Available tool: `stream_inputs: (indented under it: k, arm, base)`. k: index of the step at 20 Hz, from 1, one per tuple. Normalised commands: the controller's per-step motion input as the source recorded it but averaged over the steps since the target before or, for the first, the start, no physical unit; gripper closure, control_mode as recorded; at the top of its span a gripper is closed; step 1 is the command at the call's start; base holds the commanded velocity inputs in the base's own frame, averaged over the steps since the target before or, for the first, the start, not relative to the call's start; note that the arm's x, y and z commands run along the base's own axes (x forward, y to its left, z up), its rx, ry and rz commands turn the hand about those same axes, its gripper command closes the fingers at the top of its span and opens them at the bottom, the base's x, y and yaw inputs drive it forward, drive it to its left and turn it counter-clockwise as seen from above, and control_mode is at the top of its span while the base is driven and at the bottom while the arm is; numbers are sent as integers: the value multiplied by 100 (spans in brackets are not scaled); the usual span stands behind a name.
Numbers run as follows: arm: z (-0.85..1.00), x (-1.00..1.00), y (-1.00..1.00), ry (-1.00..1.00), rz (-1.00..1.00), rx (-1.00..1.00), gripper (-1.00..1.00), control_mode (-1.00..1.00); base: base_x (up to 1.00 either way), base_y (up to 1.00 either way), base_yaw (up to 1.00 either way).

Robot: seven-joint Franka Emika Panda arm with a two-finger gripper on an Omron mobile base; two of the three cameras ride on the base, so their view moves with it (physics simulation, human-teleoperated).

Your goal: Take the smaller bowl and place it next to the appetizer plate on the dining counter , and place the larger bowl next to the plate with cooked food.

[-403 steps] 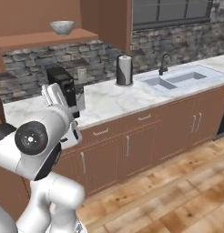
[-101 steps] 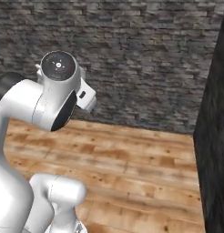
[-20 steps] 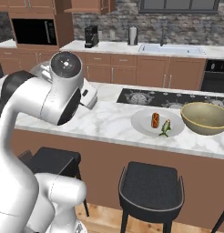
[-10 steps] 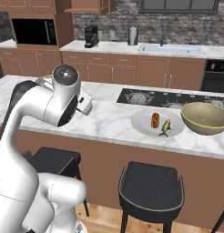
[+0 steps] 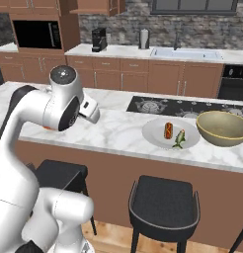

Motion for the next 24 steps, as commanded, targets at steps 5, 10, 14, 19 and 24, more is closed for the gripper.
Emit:
stream_inputs:
  k: [5,10,14,19,24]
  arm:
    - [-36,32,0,13,0,-3,100,-100]
    - [-40,37,8,2,0,0,100,-100]
    - [-47,24,20,0,0,0,100,-100]
    - [-38,13,8,0,0,-1,100,-100]
    - [-23,19,0,0,0,0,100,-100]
  base:
    - [0,0,0]
    - [0,0,0]
    - [0,0,0]
    - [0,0,0]
    - [0,0,0]
